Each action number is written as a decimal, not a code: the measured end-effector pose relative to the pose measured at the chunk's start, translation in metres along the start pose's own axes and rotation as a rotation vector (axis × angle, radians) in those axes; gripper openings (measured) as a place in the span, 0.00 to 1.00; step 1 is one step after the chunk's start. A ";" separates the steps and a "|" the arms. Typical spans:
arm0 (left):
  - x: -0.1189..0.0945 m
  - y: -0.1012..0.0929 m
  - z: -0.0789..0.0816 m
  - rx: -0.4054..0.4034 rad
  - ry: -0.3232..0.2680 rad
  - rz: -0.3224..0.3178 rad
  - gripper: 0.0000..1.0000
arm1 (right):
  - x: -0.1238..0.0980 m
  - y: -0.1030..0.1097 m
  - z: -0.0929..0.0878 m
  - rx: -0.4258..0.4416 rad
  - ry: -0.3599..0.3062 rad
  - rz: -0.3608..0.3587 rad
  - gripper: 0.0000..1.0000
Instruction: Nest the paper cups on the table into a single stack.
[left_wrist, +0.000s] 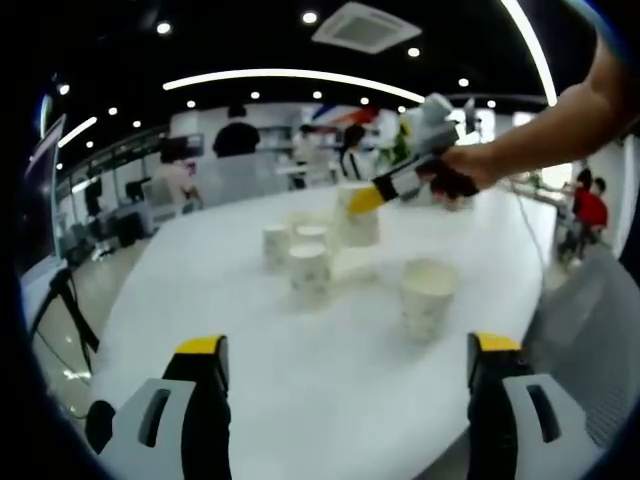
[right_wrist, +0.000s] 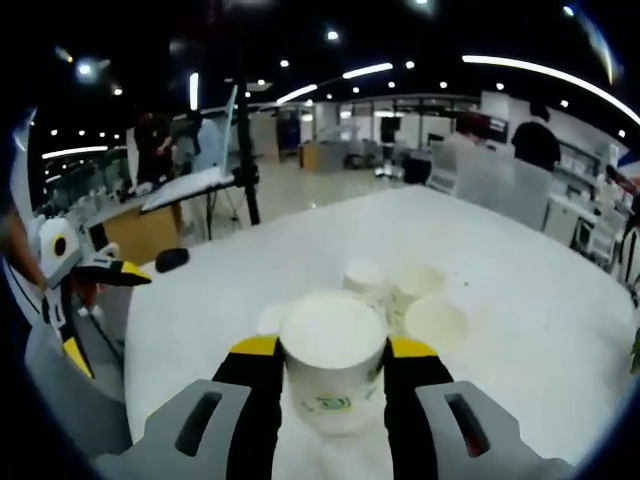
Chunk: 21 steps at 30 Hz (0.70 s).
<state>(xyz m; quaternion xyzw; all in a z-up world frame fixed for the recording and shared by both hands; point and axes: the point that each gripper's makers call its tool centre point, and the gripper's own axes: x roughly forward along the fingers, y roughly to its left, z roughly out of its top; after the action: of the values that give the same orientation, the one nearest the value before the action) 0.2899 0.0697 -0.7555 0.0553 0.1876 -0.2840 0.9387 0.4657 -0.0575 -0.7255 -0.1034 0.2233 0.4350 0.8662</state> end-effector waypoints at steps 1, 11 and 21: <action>0.000 0.001 0.000 -0.003 0.002 0.002 0.97 | -0.001 -0.001 0.002 0.001 -0.002 0.001 0.37; 0.000 0.001 0.000 0.000 0.002 0.003 0.97 | -0.005 -0.006 0.018 0.003 -0.019 -0.003 0.37; 0.001 0.000 0.000 0.001 0.005 -0.001 0.97 | -0.009 -0.002 0.027 -0.016 -0.018 0.006 0.37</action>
<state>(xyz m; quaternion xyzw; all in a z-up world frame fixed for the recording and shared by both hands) 0.2903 0.0697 -0.7561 0.0563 0.1897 -0.2845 0.9380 0.4706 -0.0554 -0.6976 -0.1056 0.2122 0.4401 0.8661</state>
